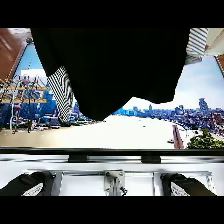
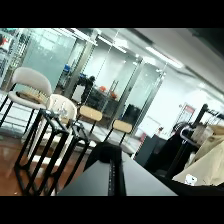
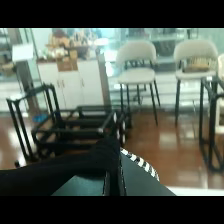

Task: Fold the shirts.

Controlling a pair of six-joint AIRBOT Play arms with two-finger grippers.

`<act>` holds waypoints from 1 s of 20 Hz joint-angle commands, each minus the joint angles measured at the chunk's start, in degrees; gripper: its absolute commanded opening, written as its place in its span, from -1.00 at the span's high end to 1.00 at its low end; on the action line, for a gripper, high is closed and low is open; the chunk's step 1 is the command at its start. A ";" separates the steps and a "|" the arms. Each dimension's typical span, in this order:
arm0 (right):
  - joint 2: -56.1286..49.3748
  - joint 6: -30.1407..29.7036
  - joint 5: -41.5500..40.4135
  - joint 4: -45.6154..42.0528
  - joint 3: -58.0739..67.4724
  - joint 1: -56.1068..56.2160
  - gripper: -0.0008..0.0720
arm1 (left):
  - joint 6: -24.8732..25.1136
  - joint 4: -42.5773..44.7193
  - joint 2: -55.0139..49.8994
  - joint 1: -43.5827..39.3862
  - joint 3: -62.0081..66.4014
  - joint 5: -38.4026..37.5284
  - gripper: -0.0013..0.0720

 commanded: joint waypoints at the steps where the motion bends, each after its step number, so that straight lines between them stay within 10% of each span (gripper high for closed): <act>1: 0.35 -0.42 -4.66 1.36 0.04 0.02 0.81 | -1.92 0.07 -0.26 0.09 1.31 1.07 0.82; 7: 4.55 -2.97 34.75 -5.42 0.04 -0.02 0.81 | 4.81 0.13 -1.27 0.22 1.18 -28.11 0.82; 11: 2.84 1.81 67.78 12.41 -4.76 1.27 0.81 | 4.79 6.75 -5.51 0.61 -0.90 -53.07 0.82; 20: -1.75 9.33 37.00 13.22 -41.94 26.67 0.81 | 3.08 6.86 -13.11 6.49 -7.65 -63.06 0.82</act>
